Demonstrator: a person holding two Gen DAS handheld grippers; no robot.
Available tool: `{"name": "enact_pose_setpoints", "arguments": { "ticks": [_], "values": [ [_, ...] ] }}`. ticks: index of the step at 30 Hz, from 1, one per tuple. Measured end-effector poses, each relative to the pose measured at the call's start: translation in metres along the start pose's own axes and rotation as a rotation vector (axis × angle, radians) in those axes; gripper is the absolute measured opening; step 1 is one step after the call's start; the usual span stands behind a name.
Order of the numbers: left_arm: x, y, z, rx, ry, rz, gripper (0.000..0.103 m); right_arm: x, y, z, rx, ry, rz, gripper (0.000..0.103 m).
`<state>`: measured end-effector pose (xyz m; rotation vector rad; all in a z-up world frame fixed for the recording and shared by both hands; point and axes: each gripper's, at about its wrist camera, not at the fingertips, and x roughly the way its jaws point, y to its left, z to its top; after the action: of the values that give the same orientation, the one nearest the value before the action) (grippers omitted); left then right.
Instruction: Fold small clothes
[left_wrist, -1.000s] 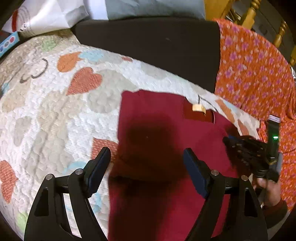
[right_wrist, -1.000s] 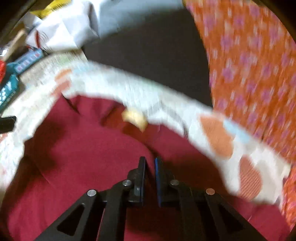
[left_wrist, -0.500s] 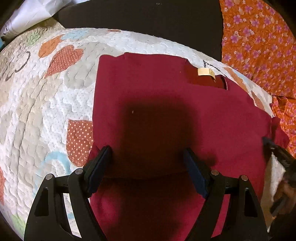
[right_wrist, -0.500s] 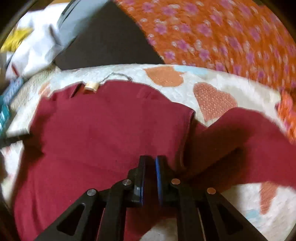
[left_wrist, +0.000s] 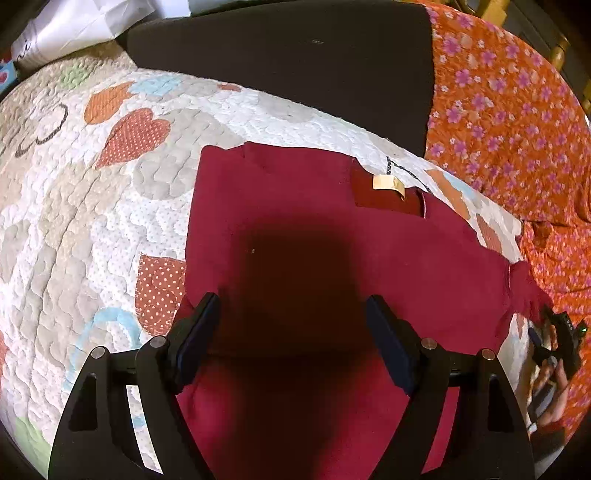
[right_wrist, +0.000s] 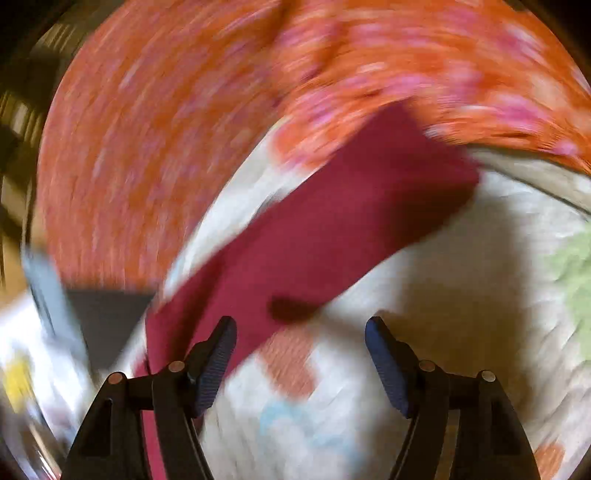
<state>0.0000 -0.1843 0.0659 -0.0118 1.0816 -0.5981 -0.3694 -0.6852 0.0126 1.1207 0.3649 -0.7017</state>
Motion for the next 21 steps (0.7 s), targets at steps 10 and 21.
{"name": "enact_pose_setpoints", "arguments": {
  "ticks": [10,21],
  "values": [
    [-0.012,0.007,0.007,-0.022,-0.031,-0.017,0.081,-0.012,0.002,0.044,-0.011,-0.105,0.153,0.010],
    [-0.067,0.037,0.023,-0.099,-0.146,-0.056,0.081,-0.082,0.194,-0.023,-0.506,-0.013,0.409,0.007]
  ]
}}
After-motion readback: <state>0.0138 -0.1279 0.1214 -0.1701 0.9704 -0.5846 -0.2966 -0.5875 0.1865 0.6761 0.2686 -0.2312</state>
